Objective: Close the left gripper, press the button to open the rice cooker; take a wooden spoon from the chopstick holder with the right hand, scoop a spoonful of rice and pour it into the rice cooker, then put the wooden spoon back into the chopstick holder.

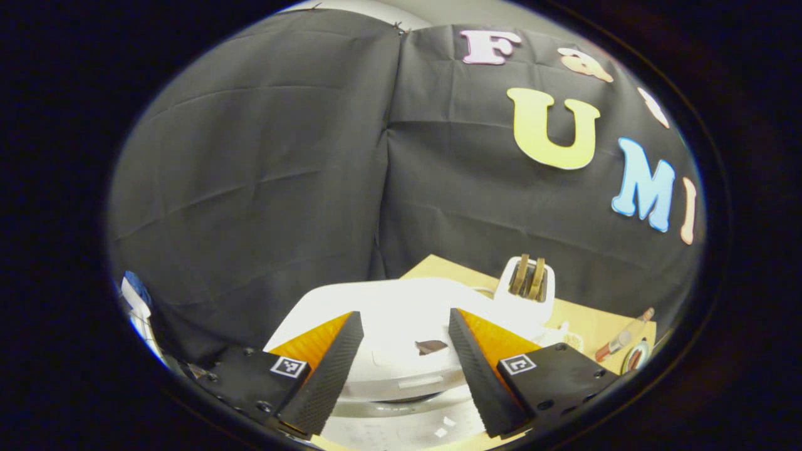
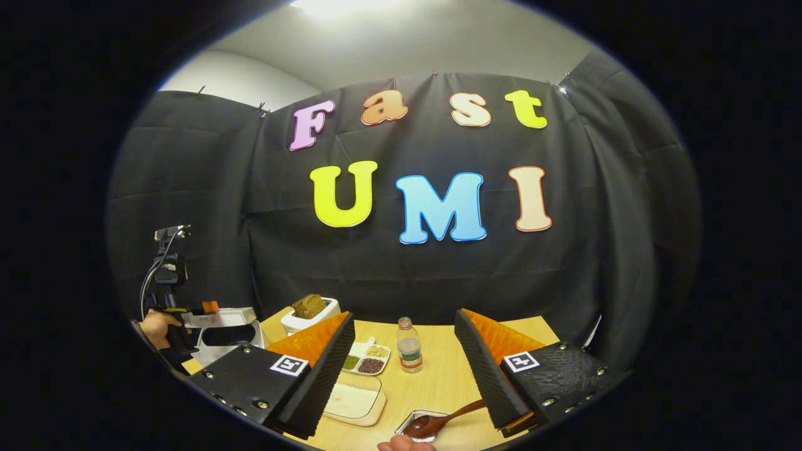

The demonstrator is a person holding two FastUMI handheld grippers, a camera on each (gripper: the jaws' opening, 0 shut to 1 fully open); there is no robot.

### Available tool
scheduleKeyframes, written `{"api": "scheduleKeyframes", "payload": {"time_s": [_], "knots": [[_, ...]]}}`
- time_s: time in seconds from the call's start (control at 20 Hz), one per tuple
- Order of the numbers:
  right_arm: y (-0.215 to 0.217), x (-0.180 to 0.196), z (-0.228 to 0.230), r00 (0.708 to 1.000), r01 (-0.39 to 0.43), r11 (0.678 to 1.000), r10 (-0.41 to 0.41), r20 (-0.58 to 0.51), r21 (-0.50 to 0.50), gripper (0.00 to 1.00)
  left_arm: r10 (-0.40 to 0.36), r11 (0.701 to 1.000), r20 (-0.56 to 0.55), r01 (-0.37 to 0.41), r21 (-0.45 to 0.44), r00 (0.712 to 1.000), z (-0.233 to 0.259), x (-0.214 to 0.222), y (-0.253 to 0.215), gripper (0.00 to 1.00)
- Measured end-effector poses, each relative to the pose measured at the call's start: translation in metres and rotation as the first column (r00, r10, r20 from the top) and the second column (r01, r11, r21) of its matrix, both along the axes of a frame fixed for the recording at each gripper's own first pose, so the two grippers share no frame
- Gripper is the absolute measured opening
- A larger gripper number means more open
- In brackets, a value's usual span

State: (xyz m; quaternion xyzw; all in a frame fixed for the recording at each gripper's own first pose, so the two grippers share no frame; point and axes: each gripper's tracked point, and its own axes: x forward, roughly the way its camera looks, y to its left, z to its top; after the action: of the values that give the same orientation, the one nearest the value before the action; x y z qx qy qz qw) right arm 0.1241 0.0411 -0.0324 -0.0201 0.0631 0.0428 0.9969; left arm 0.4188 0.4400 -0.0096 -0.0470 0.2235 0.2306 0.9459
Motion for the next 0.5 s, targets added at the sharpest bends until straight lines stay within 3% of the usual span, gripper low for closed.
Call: {"api": "scheduleKeyframes", "payload": {"time_s": [0.5], "knots": [[-0.006,-0.021,-0.005,0.999,0.018,1.000,-0.018,-0.027,-0.005,0.98,-0.030,0.998,-0.096,0.024,-0.056,0.995,-0.014,-0.004,-0.008,0.98]]}}
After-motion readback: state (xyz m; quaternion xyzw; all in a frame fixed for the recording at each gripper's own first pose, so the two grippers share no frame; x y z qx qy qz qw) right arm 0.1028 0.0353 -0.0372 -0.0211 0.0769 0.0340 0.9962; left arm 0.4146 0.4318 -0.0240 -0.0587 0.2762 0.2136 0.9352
